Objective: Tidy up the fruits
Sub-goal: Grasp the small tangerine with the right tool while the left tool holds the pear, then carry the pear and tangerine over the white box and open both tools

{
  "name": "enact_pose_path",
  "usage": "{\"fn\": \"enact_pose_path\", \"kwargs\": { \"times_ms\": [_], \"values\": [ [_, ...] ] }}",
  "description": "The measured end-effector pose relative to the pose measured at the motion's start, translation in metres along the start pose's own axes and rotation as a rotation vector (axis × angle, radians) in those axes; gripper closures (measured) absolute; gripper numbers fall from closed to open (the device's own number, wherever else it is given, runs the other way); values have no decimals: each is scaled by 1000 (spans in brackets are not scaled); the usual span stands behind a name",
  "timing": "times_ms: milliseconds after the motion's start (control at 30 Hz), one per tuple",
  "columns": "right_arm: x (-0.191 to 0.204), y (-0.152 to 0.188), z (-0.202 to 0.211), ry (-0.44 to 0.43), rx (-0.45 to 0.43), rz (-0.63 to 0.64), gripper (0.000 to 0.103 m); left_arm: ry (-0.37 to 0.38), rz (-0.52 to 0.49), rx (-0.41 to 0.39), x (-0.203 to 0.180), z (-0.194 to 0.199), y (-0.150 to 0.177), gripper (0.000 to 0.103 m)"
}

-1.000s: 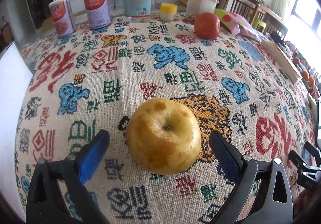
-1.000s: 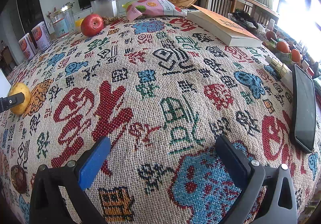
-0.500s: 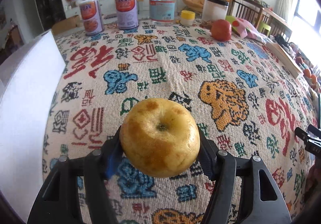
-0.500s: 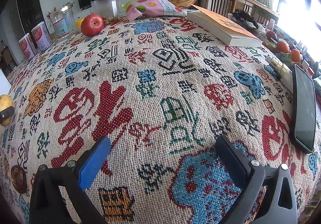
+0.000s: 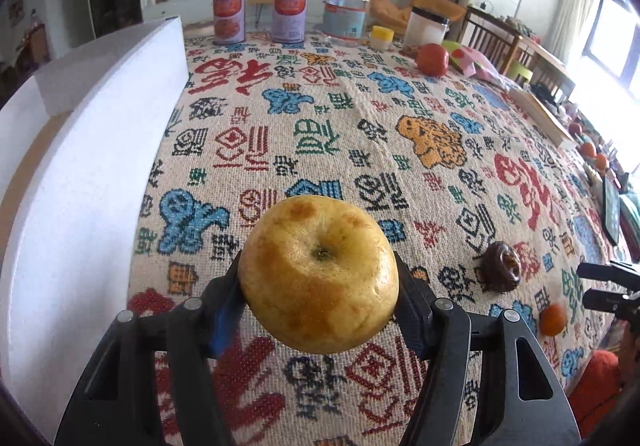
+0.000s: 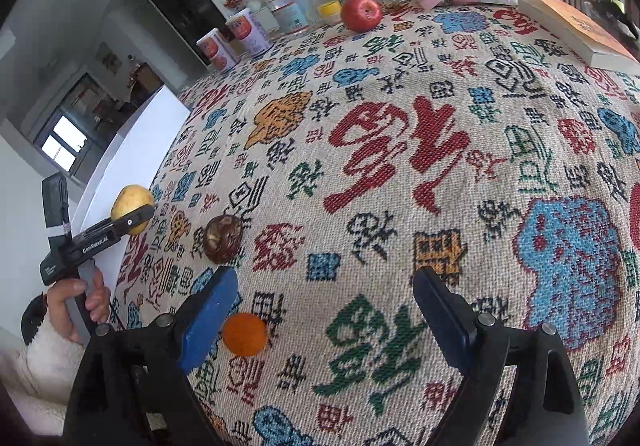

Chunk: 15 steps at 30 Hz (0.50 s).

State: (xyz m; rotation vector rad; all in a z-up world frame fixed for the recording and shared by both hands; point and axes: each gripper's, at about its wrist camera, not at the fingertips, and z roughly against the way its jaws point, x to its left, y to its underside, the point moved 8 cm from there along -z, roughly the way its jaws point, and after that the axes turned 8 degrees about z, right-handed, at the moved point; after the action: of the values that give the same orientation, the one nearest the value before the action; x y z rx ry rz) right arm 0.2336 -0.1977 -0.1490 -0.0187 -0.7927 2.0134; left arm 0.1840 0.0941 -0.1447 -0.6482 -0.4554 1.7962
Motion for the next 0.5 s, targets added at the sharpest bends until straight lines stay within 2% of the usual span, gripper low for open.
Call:
{"fn": "enact_pose_path", "kwargs": {
  "times_ms": [33, 100, 133, 233, 267, 300, 400, 433, 467, 500],
  "values": [
    [17, 8, -6, 6, 48, 55, 22, 9, 1, -5, -3, 5, 1, 36],
    [41, 24, -22, 35, 144, 131, 40, 29, 7, -13, -8, 14, 2, 36],
    [47, 27, -30, 55, 173, 155, 44, 37, 10, -18, -9, 18, 2, 36],
    [58, 24, -38, 98, 169, 188, 47, 44, 18, -30, -8, 30, 1, 36],
    [60, 24, -41, 100, 181, 191, 53, 41, 22, -29, -6, 32, 2, 36],
    [62, 25, -43, 115, 192, 207, 55, 38, 26, -27, -4, 34, 2, 36],
    [72, 27, -47, 141, 208, 254, 57, 32, 39, -21, 2, 36, 6, 36],
    [71, 27, -46, 172, 211, 271, 62, 29, 43, -18, 4, 36, 7, 36],
    [69, 26, -44, 208, 217, 285, 72, 27, 48, -14, 5, 37, 8, 36],
    [67, 27, -42, 209, 220, 276, 72, 30, 53, -11, 6, 39, 9, 36]
  ]
}}
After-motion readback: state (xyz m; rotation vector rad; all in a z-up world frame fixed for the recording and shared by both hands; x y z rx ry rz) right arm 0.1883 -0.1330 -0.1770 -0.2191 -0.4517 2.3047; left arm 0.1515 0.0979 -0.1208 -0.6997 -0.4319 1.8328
